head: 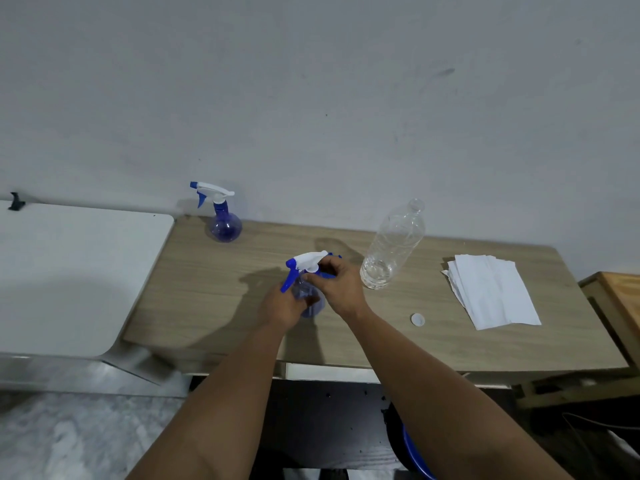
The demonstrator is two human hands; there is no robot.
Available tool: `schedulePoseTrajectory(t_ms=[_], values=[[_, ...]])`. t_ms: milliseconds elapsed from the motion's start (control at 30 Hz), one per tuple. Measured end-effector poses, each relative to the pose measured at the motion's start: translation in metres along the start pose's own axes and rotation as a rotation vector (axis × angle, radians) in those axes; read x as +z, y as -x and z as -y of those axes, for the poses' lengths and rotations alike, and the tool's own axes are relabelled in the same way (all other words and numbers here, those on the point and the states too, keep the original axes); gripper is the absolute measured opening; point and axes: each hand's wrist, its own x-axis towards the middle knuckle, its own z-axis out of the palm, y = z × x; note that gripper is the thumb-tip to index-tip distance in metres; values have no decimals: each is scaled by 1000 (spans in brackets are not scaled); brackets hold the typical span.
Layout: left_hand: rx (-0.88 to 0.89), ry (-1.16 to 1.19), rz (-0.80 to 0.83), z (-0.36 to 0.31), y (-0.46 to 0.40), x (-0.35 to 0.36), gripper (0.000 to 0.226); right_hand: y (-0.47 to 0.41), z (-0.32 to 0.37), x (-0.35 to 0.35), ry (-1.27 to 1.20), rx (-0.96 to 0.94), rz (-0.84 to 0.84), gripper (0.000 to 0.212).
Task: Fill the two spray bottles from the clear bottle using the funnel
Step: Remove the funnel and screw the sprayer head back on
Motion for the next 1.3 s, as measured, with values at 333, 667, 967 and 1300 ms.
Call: schedulePoseTrajectory(t_ms=[333,667,967,1300], values=[[49,75,14,1,1,-2,19,0,-5,4,86,-16,-37,33],[-5,27,4,8,-5,2,13,2,-3,12,143,24,-127,33],[55,41,6,8,-6,2,36,9,-2,14,109,14,-178,42],[47,57,-20,13,-9,6,40,10,-2,13,135,18,-168,37]])
